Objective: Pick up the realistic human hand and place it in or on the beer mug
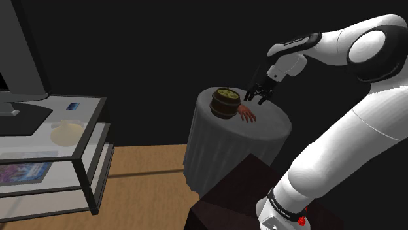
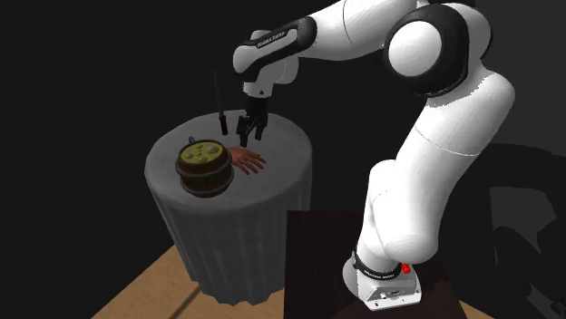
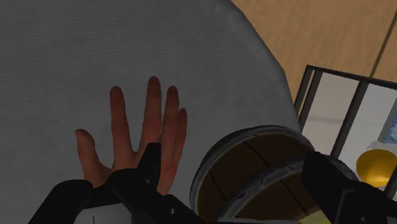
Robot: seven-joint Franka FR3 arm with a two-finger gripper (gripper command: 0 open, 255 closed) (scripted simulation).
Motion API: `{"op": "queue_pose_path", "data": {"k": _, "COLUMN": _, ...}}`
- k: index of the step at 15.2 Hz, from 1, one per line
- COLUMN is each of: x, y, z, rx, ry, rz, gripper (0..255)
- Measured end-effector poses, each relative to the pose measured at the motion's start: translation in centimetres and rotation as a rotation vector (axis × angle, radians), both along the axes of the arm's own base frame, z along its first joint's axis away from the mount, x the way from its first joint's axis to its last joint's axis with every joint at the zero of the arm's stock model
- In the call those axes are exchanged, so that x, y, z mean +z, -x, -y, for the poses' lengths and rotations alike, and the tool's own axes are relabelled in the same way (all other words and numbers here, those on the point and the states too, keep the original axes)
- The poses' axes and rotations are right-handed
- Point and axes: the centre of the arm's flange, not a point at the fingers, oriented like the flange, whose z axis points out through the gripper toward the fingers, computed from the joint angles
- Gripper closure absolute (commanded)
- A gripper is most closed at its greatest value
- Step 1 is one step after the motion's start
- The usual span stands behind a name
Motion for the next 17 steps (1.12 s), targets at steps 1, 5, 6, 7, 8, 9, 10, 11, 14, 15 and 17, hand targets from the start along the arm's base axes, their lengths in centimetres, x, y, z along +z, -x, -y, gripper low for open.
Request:
{"op": "queue_pose_path", "data": {"k": 1, "x": -0.8, "y": 0.0, "z": 1.2, "rx": -0.009, "ry": -0.01, "rz": 0.001, "gripper": 0}}
{"op": "queue_pose_path", "data": {"k": 5, "x": -4.7, "y": 0.0, "z": 5.4, "rx": -0.047, "ry": -0.051, "rz": 0.004, "gripper": 0}}
{"op": "queue_pose_path", "data": {"k": 6, "x": -5.5, "y": 0.0, "z": 6.5, "rx": -0.056, "ry": -0.061, "rz": 0.005, "gripper": 0}}
{"op": "queue_pose_path", "data": {"k": 7, "x": -6.5, "y": 0.1, "z": 7.3, "rx": -0.065, "ry": -0.07, "rz": 0.006, "gripper": 0}}
{"op": "queue_pose_path", "data": {"k": 8, "x": -7.4, "y": 0.0, "z": 7.9, "rx": -0.069, "ry": -0.076, "rz": 0.008, "gripper": 0}}
{"op": "queue_pose_path", "data": {"k": 9, "x": -7.9, "y": -0.1, "z": 8.0, "rx": -0.071, "ry": -0.079, "rz": 0.009, "gripper": 0}}
{"op": "queue_pose_path", "data": {"k": 10, "x": -8.4, "y": -0.2, "z": 8.1, "rx": -0.072, "ry": -0.08, "rz": 0.01, "gripper": 0}}
{"op": "queue_pose_path", "data": {"k": 11, "x": -9.0, "y": -0.3, "z": 8.1, "rx": -0.072, "ry": -0.081, "rz": 0.01, "gripper": 0}}
{"op": "queue_pose_path", "data": {"k": 14, "x": -10.4, "y": -0.6, "z": 7.7, "rx": -0.073, "ry": -0.081, "rz": 0.01, "gripper": 0}}
{"op": "queue_pose_path", "data": {"k": 15, "x": -10.8, "y": -0.7, "z": 7.4, "rx": -0.073, "ry": -0.081, "rz": 0.01, "gripper": 0}}
{"op": "queue_pose_path", "data": {"k": 17, "x": -11.1, "y": -0.7, "z": 7.3, "rx": -0.073, "ry": -0.081, "rz": 0.01, "gripper": 0}}
